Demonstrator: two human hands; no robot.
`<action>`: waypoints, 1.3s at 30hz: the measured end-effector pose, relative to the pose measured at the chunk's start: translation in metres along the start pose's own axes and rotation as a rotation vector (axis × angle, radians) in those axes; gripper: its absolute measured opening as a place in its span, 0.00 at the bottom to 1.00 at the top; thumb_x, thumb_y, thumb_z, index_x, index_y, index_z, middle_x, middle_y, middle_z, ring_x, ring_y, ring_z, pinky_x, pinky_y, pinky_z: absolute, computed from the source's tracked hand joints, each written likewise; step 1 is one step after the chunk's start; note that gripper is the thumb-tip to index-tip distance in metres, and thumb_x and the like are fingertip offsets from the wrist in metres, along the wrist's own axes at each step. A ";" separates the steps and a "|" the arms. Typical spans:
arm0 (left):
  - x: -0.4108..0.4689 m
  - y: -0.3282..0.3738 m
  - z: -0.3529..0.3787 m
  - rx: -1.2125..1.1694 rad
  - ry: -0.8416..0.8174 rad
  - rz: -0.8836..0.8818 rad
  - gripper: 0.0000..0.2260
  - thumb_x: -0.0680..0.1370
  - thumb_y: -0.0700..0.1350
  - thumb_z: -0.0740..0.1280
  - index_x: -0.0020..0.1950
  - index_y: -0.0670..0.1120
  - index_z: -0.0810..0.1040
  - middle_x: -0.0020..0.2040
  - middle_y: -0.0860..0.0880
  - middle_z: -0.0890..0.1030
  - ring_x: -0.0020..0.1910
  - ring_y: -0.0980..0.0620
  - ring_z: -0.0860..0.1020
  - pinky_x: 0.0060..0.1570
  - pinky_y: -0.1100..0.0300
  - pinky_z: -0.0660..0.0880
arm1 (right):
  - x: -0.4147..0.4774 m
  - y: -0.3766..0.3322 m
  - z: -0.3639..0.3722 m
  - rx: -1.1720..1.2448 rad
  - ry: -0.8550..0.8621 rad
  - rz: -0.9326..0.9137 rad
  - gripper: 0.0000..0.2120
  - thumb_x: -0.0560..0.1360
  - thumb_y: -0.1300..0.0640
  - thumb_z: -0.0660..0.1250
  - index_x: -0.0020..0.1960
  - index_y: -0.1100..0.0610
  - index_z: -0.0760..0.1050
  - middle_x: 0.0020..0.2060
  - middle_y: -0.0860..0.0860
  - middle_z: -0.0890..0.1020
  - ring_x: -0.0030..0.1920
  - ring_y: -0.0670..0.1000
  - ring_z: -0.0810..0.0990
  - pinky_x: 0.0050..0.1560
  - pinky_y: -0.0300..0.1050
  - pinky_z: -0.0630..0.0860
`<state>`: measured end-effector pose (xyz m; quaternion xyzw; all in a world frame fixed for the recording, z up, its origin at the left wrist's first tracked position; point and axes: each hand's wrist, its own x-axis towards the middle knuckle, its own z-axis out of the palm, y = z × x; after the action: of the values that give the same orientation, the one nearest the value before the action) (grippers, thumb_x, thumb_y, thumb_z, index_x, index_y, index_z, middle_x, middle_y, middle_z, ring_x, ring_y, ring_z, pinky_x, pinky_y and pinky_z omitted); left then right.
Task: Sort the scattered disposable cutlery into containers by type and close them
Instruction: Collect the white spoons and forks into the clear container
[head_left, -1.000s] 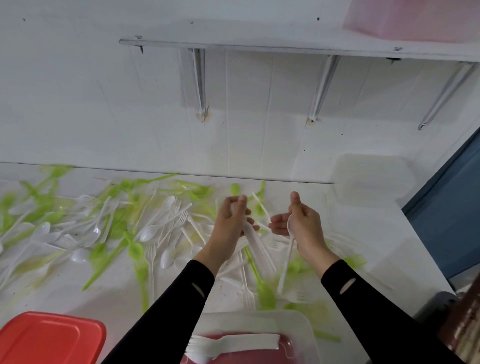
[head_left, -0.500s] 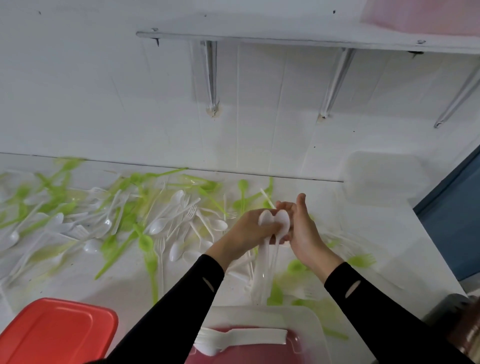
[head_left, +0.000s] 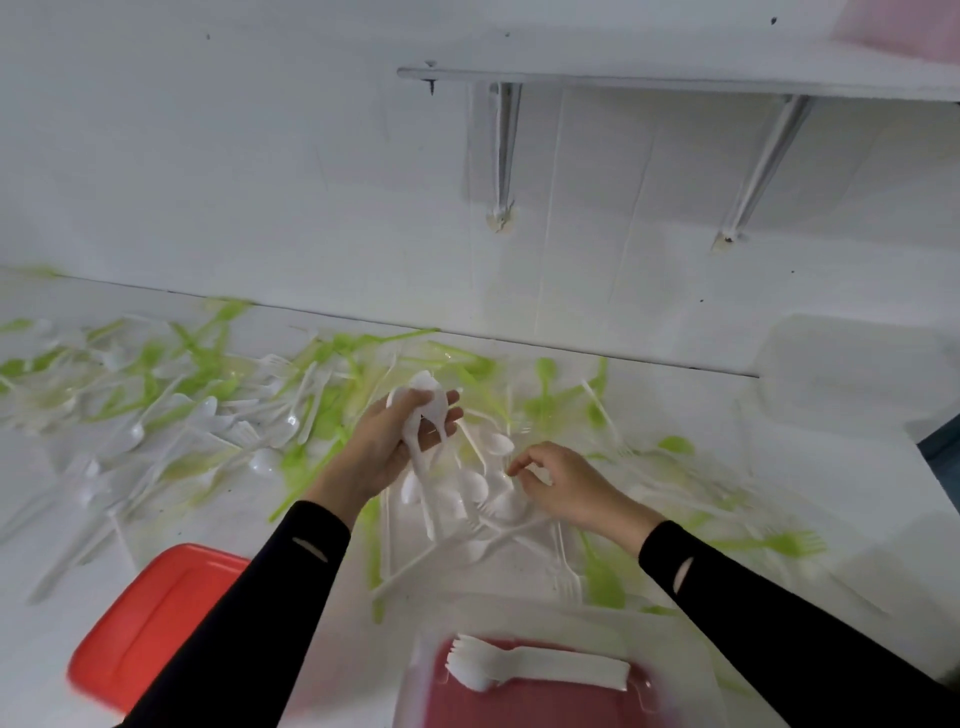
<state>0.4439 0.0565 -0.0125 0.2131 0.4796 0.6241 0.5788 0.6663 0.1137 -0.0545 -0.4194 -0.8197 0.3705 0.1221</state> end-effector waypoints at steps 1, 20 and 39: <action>-0.002 0.001 -0.005 -0.043 0.020 -0.006 0.10 0.81 0.38 0.61 0.57 0.32 0.75 0.54 0.39 0.84 0.48 0.44 0.84 0.44 0.56 0.82 | 0.005 -0.003 0.005 -0.086 -0.025 -0.032 0.09 0.78 0.59 0.63 0.54 0.53 0.81 0.54 0.48 0.81 0.58 0.47 0.77 0.57 0.38 0.71; -0.016 -0.018 -0.034 0.927 0.119 0.107 0.07 0.75 0.47 0.73 0.45 0.44 0.80 0.37 0.50 0.79 0.32 0.53 0.76 0.31 0.65 0.72 | 0.044 -0.020 0.034 -0.329 -0.205 0.260 0.21 0.74 0.51 0.68 0.29 0.57 0.64 0.27 0.50 0.69 0.28 0.49 0.68 0.28 0.41 0.61; 0.002 -0.005 -0.012 0.827 0.086 0.188 0.07 0.75 0.45 0.73 0.46 0.43 0.79 0.32 0.50 0.78 0.27 0.55 0.74 0.31 0.64 0.71 | -0.002 0.005 -0.082 0.374 0.425 0.146 0.05 0.76 0.55 0.70 0.46 0.57 0.78 0.41 0.51 0.82 0.39 0.55 0.82 0.49 0.59 0.81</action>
<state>0.4361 0.0533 -0.0229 0.4440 0.6916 0.4377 0.3646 0.7130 0.1551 -0.0011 -0.5159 -0.6608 0.4266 0.3394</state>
